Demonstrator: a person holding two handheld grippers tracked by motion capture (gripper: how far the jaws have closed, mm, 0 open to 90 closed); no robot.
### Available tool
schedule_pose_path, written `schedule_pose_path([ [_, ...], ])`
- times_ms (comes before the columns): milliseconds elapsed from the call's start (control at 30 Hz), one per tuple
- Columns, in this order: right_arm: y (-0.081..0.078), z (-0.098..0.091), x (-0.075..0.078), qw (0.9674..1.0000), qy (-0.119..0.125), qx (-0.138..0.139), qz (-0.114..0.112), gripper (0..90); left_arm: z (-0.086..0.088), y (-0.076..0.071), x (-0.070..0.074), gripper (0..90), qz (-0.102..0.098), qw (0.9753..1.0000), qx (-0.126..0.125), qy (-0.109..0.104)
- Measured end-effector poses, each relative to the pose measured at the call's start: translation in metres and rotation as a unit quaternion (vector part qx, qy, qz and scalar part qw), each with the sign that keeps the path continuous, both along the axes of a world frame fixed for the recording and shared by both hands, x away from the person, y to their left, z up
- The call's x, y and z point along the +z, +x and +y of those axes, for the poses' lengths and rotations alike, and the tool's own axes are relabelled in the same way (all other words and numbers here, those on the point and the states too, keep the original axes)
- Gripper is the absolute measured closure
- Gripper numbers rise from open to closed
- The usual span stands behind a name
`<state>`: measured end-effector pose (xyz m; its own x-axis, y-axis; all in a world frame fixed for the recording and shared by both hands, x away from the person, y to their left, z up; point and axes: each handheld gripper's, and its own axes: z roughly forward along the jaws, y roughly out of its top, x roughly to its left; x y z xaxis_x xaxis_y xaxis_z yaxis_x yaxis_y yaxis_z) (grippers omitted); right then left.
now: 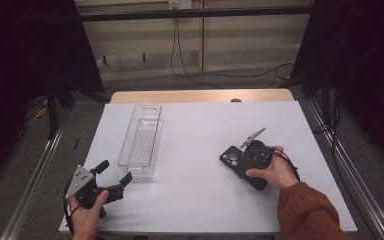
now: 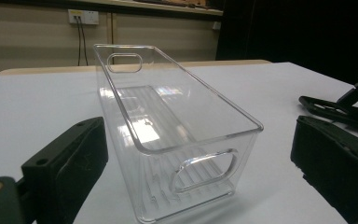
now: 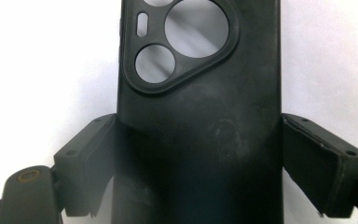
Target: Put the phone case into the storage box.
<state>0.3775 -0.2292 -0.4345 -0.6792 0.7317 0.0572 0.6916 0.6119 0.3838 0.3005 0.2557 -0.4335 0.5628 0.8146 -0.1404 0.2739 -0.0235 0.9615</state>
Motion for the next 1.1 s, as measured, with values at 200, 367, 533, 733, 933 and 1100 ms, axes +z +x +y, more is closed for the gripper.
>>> schedule_pose_path([
  [200,-0.004,-0.006,0.009,0.9996,0.023,-0.01,-0.008,14.7,0.0,0.0,0.0,4.0,0.0,1.0,-0.001,0.0],
  [367,-0.007,-0.011,0.015,0.9991,0.031,-0.019,-0.022,14.7,-0.001,0.0,0.0,4.0,0.001,1.0,-0.001,0.0],
  [533,-0.009,-0.015,0.021,0.9976,0.047,-0.026,-0.042,14.7,-0.001,0.0,0.0,4.0,0.0,1.0,-0.001,-0.001],
  [733,-0.013,-0.018,0.027,0.9943,0.074,-0.024,-0.073,14.7,-0.001,0.001,0.0,4.0,0.001,1.0,-0.001,0.0],
  [933,-0.018,-0.019,0.029,0.989,0.101,-0.025,-0.105,14.7,-0.001,0.001,0.0,3.9,0.001,1.0,0.001,-0.002],
  [1100,-0.021,-0.02,0.026,0.9849,0.118,-0.032,-0.122,14.6,-0.002,0.001,0.0,3.9,0.003,1.0,0.001,-0.005],
])
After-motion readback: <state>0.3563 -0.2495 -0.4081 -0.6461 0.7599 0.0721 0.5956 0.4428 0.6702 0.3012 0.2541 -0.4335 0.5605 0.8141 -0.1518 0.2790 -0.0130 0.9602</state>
